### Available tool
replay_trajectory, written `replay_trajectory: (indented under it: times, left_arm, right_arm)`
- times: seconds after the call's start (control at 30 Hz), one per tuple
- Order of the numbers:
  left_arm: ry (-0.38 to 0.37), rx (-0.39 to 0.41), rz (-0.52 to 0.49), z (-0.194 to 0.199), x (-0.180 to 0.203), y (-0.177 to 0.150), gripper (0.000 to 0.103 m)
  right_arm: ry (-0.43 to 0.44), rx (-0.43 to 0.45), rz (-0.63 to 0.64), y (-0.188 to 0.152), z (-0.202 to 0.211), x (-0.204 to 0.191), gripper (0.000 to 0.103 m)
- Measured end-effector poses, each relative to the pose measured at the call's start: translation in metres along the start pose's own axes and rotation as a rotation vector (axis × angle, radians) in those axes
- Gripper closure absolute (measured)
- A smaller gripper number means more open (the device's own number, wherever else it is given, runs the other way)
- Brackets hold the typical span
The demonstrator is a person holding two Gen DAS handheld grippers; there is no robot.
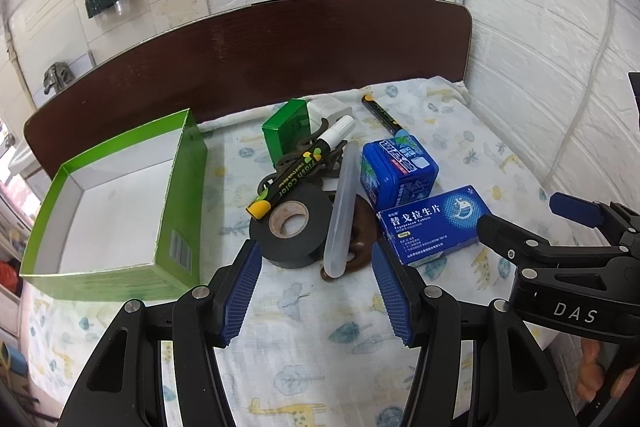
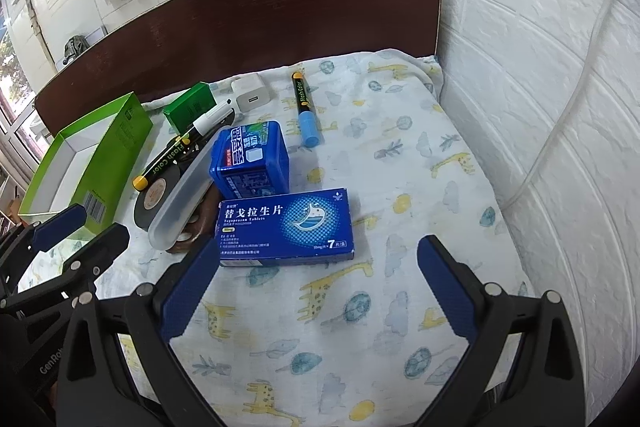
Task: Organize rigid objects
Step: 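Move the right tool toward the blue medicine box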
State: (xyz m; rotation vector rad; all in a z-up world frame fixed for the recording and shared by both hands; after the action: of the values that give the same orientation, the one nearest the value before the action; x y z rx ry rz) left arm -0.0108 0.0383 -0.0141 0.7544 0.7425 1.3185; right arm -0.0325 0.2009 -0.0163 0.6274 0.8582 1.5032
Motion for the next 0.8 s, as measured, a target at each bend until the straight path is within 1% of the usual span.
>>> replay_trajectory:
  times: [0.47, 0.67, 0.8]
  left_arm:
    - [-0.020, -0.021, -0.018, -0.008, 0.023, 0.000, 0.045]
    - [-0.037, -0.035, 0.009, -0.013, 0.028, -0.001, 0.045]
    - [-0.058, -0.046, 0.026, -0.018, 0.033, -0.001, 0.045]
  right_arm:
    - [-0.008, -0.004, -0.031, -0.004, -0.002, 0.021, 0.004]
    - [-0.009, -0.003, -0.035, -0.004, -0.002, 0.028, 0.005]
    - [0.013, -0.010, -0.054, -0.003, -0.001, 0.034, 0.006]
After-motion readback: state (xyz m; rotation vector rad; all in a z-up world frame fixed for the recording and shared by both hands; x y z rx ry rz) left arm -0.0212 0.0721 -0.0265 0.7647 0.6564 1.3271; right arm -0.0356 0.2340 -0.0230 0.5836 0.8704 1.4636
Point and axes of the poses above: each gripper's, at about its wrist camera, not at the fingertips, and z roughly against the way its jaws point, x to its right, y to its top, the point moved 2 cm from there along -z, roughly the way its jaws point, and after that the axes turned 14 degrees about x, right-handed, at the moved point
